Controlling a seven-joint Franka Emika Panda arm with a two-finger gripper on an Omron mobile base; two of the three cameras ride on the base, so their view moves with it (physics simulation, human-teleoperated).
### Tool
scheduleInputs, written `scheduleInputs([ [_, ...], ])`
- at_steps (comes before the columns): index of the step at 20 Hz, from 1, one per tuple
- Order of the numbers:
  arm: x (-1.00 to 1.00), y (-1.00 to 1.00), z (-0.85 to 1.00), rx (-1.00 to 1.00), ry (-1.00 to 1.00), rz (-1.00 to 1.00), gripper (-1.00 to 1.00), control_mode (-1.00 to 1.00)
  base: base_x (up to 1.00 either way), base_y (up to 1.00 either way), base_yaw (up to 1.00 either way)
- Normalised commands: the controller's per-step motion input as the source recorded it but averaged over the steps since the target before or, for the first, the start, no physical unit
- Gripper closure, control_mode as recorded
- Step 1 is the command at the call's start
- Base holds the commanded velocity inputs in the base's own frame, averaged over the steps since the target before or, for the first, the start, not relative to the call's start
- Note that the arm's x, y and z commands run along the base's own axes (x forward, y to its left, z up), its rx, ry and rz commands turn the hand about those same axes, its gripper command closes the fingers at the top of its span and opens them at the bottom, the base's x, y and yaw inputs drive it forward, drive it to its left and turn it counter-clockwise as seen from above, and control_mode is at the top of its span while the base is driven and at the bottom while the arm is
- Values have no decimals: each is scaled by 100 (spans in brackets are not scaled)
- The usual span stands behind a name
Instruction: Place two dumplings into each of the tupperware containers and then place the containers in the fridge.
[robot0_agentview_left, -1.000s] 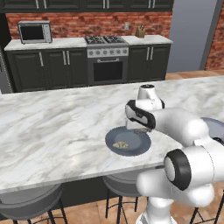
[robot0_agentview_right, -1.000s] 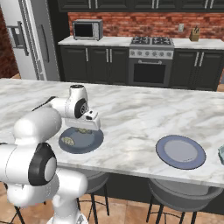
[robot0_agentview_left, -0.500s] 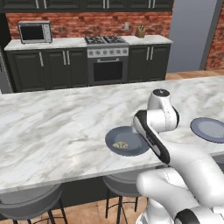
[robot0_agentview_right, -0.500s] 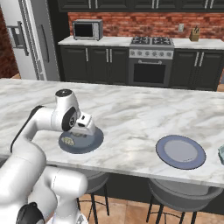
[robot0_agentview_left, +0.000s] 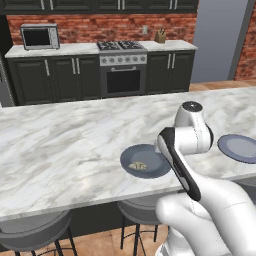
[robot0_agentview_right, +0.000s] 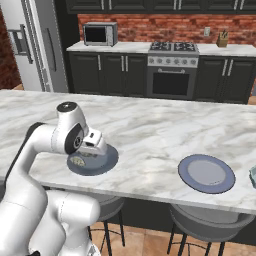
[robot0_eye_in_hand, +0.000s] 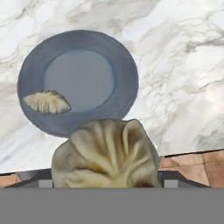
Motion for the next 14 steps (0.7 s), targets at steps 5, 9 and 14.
scheduleInputs([
  [5, -3, 0, 7, 0, -1, 0, 100, 100, -19, -1, 0],
  [9, 0, 0, 0, 0, 0, 0, 100, 100, -95, -55, 1],
  [14, 0, 0, 0, 0, 0, 0, 100, 100, 19, -88, -10],
])
